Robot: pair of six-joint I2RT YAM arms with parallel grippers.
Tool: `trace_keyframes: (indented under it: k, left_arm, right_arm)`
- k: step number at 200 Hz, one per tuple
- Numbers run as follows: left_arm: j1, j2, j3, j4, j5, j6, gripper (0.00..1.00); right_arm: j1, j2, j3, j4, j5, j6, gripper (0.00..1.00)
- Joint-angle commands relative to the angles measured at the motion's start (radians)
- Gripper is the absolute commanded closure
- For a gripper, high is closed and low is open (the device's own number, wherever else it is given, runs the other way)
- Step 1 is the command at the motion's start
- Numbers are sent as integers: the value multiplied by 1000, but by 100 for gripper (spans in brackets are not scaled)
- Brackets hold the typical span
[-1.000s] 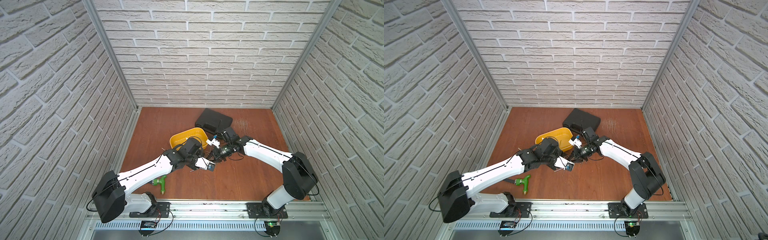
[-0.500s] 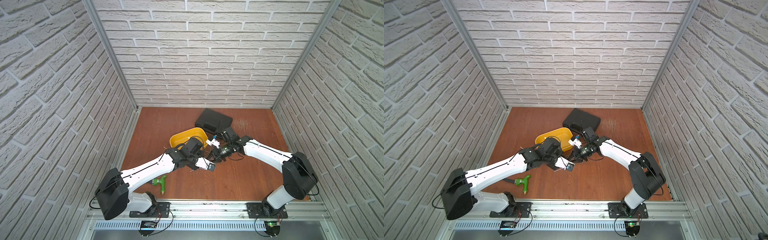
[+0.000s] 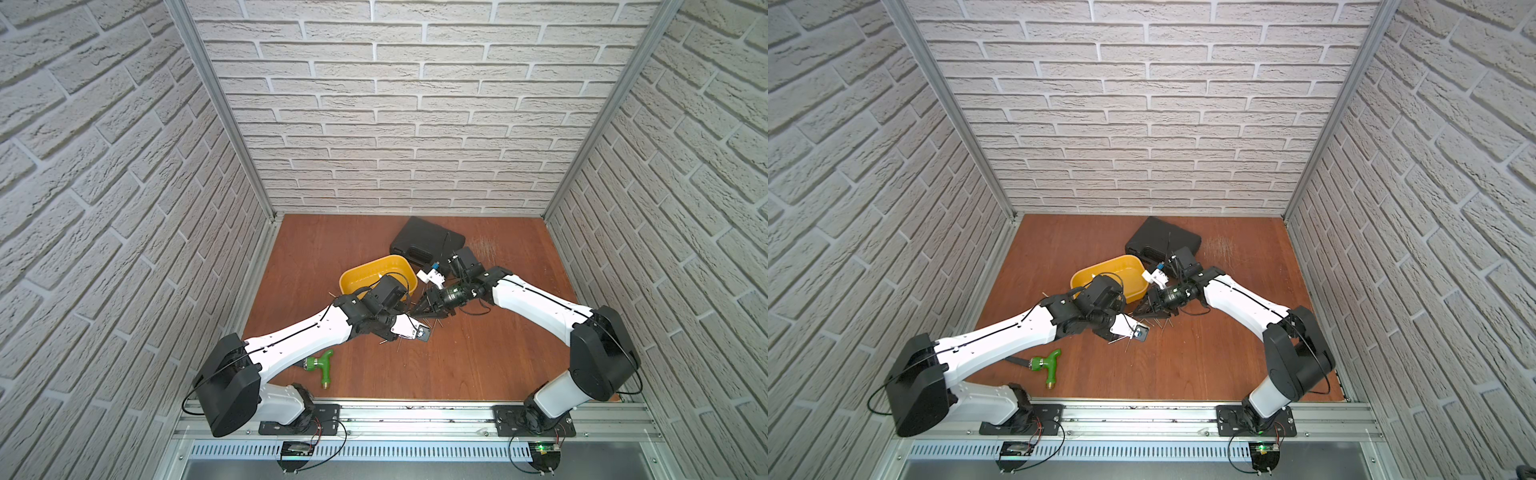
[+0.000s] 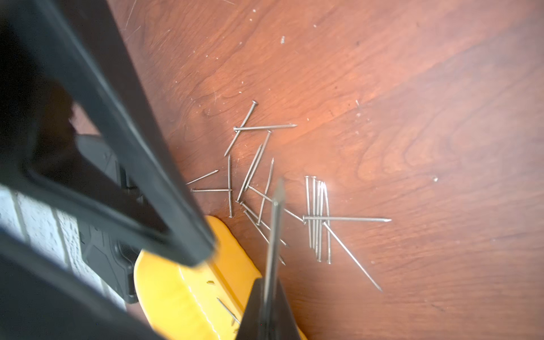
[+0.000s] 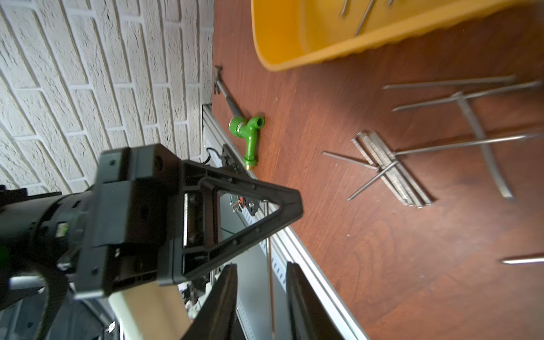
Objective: Put the nails on the desktop into the storage box
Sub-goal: Pick up the nail from the center of the board, then place the nail in the storage box.
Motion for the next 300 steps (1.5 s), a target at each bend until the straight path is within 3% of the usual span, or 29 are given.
trace_keyframes:
  k: [1, 29, 68, 122, 153, 193, 300]
  left_arm:
    - [33, 6, 37, -6, 38, -207, 100]
    - [106, 20, 105, -30, 1, -563, 100]
    - [226, 46, 188, -108, -56, -1096, 100]
    - [284, 110, 213, -187, -30, -1563, 100]
    - [327, 183, 209, -191, 11, -1671, 100]
    - [394, 245, 176, -132, 47, -1723, 100]
    - [412, 427, 211, -93, 50, -1723, 100]
  right_arm:
    - [-75, -117, 58, -68, 187, -36, 58]
    - [-88, -180, 84, -132, 355, -85, 49]
    - [-85, -215, 26, -126, 411, -94, 48]
    - [-18, -224, 13, -154, 502, -132, 48]
    - [38, -213, 9, -158, 541, -140, 48]
    - [108, -198, 3, -174, 605, -159, 48]
    - [195, -97, -45, -190, 761, -183, 48]
